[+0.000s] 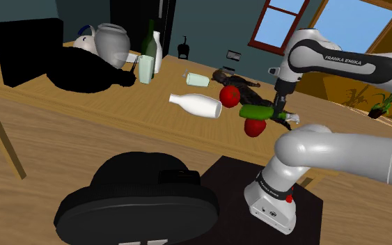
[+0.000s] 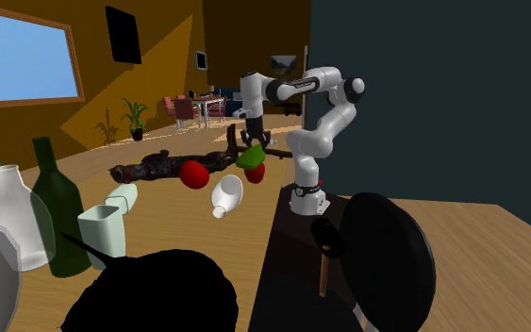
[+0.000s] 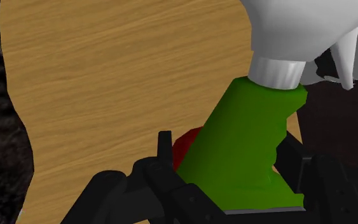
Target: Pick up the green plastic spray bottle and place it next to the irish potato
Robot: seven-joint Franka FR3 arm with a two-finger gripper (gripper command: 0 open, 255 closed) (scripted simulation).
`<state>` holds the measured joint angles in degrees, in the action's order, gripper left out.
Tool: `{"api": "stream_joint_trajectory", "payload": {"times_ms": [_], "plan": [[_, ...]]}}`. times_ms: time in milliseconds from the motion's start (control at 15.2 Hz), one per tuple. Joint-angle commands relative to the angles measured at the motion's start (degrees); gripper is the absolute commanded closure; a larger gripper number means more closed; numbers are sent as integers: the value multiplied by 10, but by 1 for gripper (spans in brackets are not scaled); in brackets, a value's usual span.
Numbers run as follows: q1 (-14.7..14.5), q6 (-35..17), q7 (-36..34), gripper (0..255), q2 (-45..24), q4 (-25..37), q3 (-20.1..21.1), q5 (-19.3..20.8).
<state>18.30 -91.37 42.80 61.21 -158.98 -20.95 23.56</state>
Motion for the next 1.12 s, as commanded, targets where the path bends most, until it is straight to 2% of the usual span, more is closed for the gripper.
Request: {"api": "stream_joint_trajectory", "payload": {"times_ms": [0,660,1056], "plan": [[22,16,29,255,25,-5,-20,26],[121,63,188,255,89,21,-149,172],[133,34,188,255,93,-10,-181,203]]}}
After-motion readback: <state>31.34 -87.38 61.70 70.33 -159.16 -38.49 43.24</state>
